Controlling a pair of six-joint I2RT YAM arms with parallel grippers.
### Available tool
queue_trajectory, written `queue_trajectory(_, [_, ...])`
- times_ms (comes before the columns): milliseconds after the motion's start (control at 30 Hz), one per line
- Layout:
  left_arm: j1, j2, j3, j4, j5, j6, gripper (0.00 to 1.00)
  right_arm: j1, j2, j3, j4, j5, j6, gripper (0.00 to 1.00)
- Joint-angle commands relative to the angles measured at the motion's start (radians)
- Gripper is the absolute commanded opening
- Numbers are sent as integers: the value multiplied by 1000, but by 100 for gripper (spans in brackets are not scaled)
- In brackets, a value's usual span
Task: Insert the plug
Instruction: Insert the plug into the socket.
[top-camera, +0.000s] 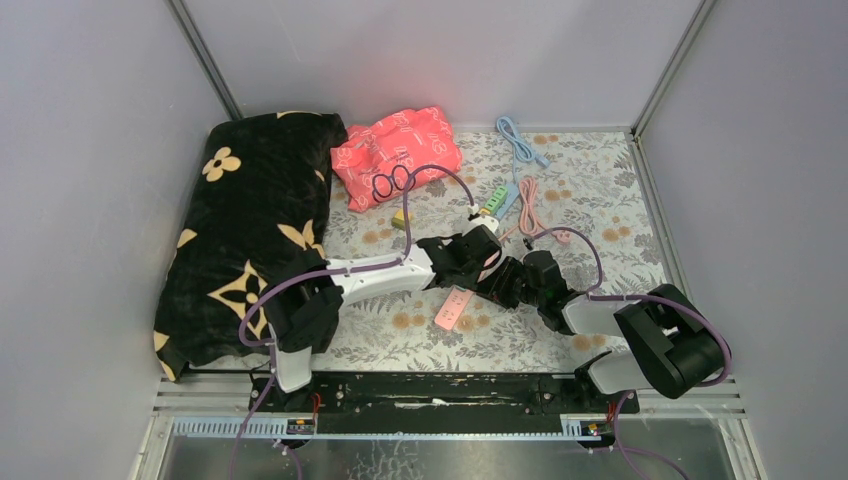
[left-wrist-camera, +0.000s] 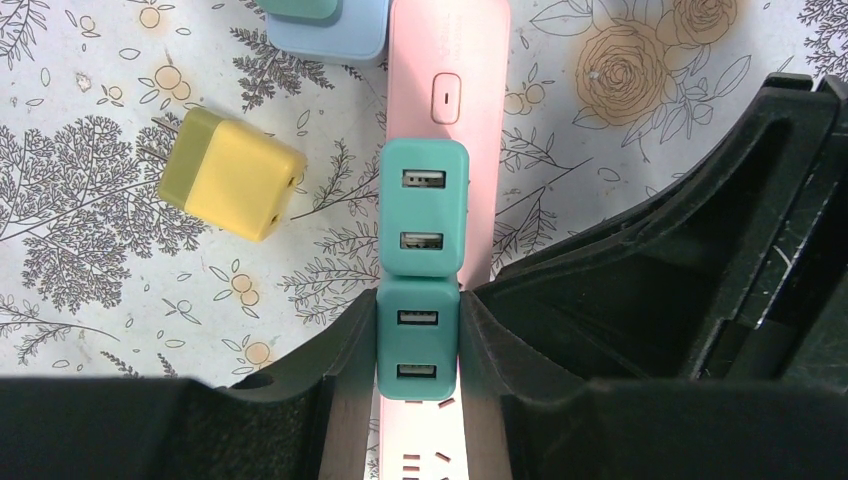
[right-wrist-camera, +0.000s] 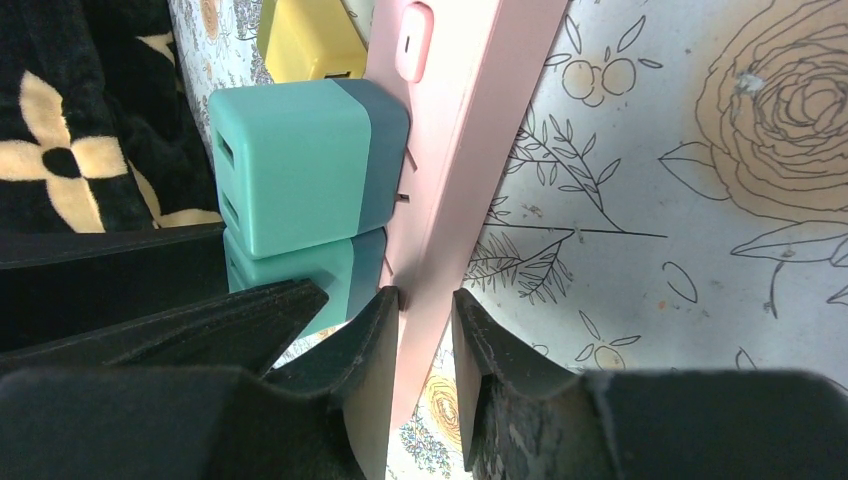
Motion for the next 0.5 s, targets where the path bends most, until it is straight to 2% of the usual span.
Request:
queue_trajectory(0, [-9,82,-22,-192,76,-27,24,9,8,15,-34,13,-23,32])
queue_trajectory(133, [-9,34,19,-193,55,-27,34,9,0,10,-34,17,-23,32])
queue_trajectory(167, [-10,17,25,-194,53,-26,44,10,-2,9,-33,19,-22,32])
queue_trajectory(200, [-10,-1,33,-194,52,-26,49,10,-4,9,-34,20,-23,32])
queue_trajectory(300, [-10,-55,49,-191,48,-26,56,9,-4,10,-33,19,-23,32])
queue_trajectory(400, [-10,-119,44,-170,46,-30,68,9,-3,13,-34,15,-25,32])
queue_trajectory(467, [-7,-166,23,-148,37,-34,70,9,-8,12,-32,12,-25,33])
